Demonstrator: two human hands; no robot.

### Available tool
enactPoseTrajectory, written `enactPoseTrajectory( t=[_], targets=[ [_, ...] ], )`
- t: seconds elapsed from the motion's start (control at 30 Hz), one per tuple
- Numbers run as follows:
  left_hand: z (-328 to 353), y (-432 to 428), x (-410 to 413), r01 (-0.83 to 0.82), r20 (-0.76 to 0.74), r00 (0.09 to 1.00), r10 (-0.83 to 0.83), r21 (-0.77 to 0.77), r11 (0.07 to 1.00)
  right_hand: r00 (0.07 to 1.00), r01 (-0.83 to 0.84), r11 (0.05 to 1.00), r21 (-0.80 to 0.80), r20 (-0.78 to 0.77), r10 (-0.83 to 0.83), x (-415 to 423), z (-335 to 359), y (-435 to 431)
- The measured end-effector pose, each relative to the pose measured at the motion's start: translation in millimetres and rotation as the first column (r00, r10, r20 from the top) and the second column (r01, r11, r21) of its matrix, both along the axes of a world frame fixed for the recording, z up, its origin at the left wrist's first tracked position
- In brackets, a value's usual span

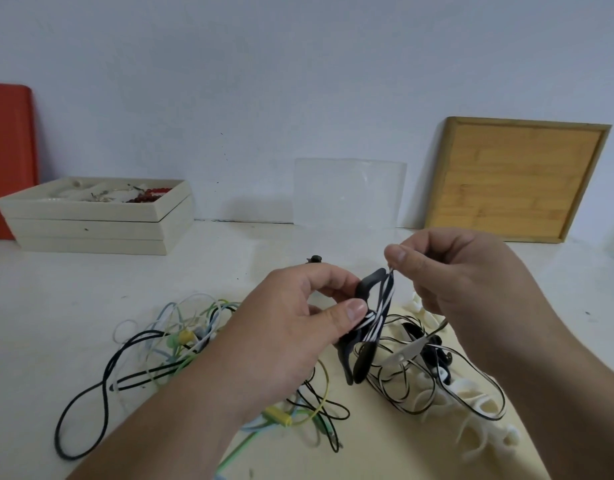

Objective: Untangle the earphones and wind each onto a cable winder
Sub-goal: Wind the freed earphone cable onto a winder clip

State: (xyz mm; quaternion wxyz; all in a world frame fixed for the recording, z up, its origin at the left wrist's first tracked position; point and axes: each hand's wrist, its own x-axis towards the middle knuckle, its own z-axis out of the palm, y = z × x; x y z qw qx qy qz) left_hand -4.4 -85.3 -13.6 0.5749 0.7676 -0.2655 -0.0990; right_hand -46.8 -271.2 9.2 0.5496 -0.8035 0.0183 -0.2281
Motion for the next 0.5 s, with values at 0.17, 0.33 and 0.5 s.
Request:
enactPoseTrajectory(
  t=[0.17, 0.33, 0.5],
  targets=[
    [-2, 0, 0, -0.01, -0.009, 1.0, 0.011, 0.009, 1.0, 1.0, 0.015, 1.0, -0.018, 0.021, -0.015, -1, -1, 3],
    [1, 0, -4, 0.057, -0.024, 0.998, -0.058, -0.06, 0.997, 0.995, 0.02, 0.996, -0.09, -0.092, -0.028, 3, -4, 0],
    [3, -2, -3, 0.061, -0.018, 0.997, -0.069, -0.274, 0.96, 0.917, -0.211, 0.977, -0.028, -0.352, 0.188, 5, -12, 5]
  ],
)
